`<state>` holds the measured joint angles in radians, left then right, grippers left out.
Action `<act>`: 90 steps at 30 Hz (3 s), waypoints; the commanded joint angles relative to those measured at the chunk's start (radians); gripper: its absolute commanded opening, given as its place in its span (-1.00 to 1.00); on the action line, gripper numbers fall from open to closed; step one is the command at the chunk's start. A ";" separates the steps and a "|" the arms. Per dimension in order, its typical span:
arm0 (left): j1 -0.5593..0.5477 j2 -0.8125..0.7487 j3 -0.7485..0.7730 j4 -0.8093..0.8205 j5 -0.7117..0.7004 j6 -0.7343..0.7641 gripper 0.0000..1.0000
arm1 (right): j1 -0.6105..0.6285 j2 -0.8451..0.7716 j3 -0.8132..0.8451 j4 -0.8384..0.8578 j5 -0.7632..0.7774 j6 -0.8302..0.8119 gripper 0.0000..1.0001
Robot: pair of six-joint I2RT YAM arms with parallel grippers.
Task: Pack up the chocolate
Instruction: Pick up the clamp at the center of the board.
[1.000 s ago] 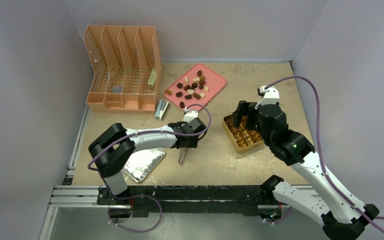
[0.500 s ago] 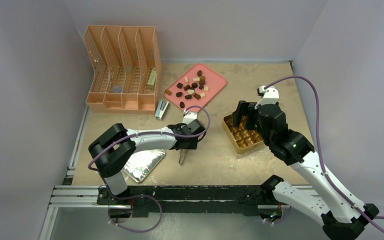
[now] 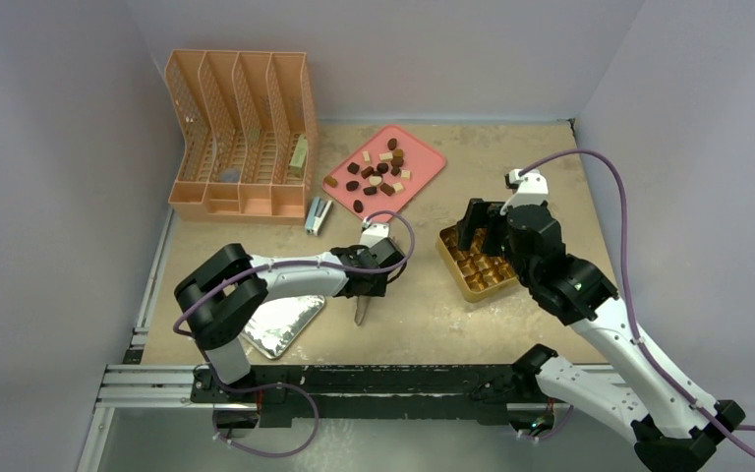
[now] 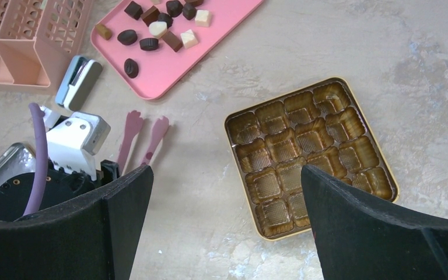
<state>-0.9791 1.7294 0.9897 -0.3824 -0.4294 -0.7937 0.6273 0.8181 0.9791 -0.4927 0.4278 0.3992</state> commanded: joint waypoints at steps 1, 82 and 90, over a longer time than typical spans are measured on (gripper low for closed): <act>-0.009 -0.042 0.000 0.004 -0.014 -0.015 -0.16 | -0.003 -0.004 0.000 0.008 0.015 -0.008 0.98; 0.088 -0.336 0.209 -0.113 0.088 0.177 -0.27 | -0.003 0.053 -0.112 0.331 -0.265 0.155 0.24; 0.231 -0.230 0.299 -0.204 0.091 0.232 -0.27 | -0.002 -0.096 -0.159 0.301 -0.201 0.136 0.62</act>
<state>-0.7918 1.4567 1.1938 -0.5495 -0.3290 -0.5900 0.6273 0.7696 0.8188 -0.1818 0.1635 0.5690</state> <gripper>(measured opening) 0.368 0.781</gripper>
